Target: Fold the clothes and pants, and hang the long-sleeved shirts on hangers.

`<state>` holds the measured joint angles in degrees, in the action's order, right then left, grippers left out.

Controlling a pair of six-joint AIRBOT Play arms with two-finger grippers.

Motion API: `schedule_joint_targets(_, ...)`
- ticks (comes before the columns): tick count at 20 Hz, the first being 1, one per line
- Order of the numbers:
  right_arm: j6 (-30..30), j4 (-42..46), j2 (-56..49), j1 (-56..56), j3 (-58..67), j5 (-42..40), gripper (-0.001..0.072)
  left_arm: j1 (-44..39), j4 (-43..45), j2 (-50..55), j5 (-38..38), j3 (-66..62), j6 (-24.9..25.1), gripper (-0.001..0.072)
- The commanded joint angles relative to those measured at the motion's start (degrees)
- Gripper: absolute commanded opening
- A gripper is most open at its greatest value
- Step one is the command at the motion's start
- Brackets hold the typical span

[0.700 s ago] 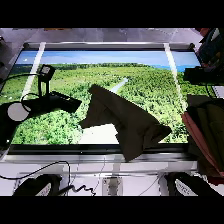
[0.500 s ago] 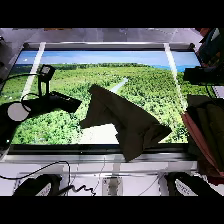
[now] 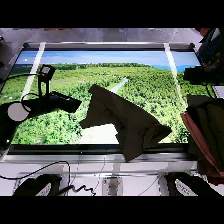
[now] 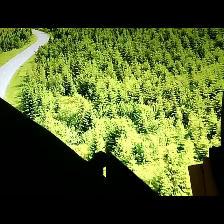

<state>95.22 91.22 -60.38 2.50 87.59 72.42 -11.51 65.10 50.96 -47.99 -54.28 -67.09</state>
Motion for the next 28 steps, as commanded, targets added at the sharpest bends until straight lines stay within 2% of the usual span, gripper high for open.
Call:
schedule_joint_targets(1, -0.48, 1.9, -0.04, -0.02, 0.02, -3.58, 0.0011, 0.07, 0.0, -0.04, 0.02, -0.04, 0.0, 0.0692)
schedule_joint_targets(3, -0.46, 5.62, -0.13, -0.26, -0.24, 0.44, 0.0011, 0.07, -0.02, -0.02, 0.63, -0.04, 0.02, 0.0692)
schedule_joint_targets(6, -4.72, 6.36, -0.09, -3.08, -5.42, 13.81, 0.0011, 0.07, 0.04, 0.07, 1.07, -0.04, 0.02, 0.0692)
schedule_joint_targets(7, -2.64, 5.57, 0.04, -3.96, -9.07, 17.27, 0.0011, 0.07, 0.04, 0.2, 1.07, -0.04, 0.02, 0.0692)
schedule_joint_targets(9, -1.44, 1.14, 0.87, -3.78, -18.34, 19.63, 0.0011, 0.07, 0.04, 0.44, 1.01, -0.04, 0.02, 0.0692)
schedule_joint_targets(11, -1.57, -8.59, 1.6, -2.86, -27.71, 19.02, 0.0012, 0.07, 0.04, 0.42, 1.07, -0.04, 0.02, 0.0692)
schedule_joint_targets(12, -1.77, -14.03, 1.55, -2.01, -32.3, 17.66, 0.0054, 0.07, 0.04, 0.44, 1.14, -0.04, 0.02, 0.0692)
schedule_joint_targets(13, -1.68, -18.27, 1.53, -0.9, -36.63, 14.47, 0.0257, 0.07, 0.04, 0.44, 1.46, -0.04, 0.02, 0.0692)
schedule_joint_targets(14, -1.64, -21.59, 1.51, 0.37, -40.15, 10.71, 0.0562, 0.07, 0.04, 0.42, 1.75, -0.04, 0.02, 0.0693)
schedule_joint_targets(15, -1.57, -24.33, 1.49, 2.1, -43.21, 6.14, 0.0708, 0.07, 0.04, 0.44, 1.84, -0.04, 0.02, 0.0692)
schedule_joint_targets(17, 1.22, -25.73, 0.98, 5.86, -45.79, -1.36, 0.0692, 0.07, 0.04, 0.42, 1.95, -0.04, 0.02, 0.0692)
schedule_joint_targets(19, 5.68, -22.93, -0.46, 9.07, -45.33, -6.58, 0.0688, 0.07, 0.04, 0.44, 1.99, -0.04, 0.02, 0.0692)
schedule_joint_targets(21, 10.29, -19.41, -3.37, 10.45, -44.33, -7.5, 0.0687, 0.07, 0.04, 0.44, 2.08, -0.04, 0.02, 0.0692)
schedule_joint_targets(22, 11.3, -18.73, -5.57, 10.45, -43.82, -5.55, 0.0649, 0.07, 0.04, 0.44, 2.19, -0.04, 0.02, 0.0692)
schedule_joint_targets(23, 11.3, -18.14, -7.61, 10.45, -43.39, -3.39, 0.0545, 0.07, 0.09, 0.44, 2.21, -0.04, 0.02, 0.0692)
schedule_joint_targets(24, 11.5, -17.49, -9.46, 10.45, -42.84, -2.12, 0.0405, 0.07, 0.09, 0.44, 2.19, -0.04, 0.02, 0.0692)
schedule_joint_targets(26, 11.89, -16.65, -10.95, 10.45, -41.72, -2.84, 0.0181, 0.07, 0.09, 0.44, 2.23, -0.04, 0.02, 0.0692)
schedule_joint_targets(28, 11.87, -14.97, -10.86, 10.45, -39.71, -5.33, 0.0012, 0.07, 0.09, 0.44, 3.21, -0.04, 0.02, 0.0692)
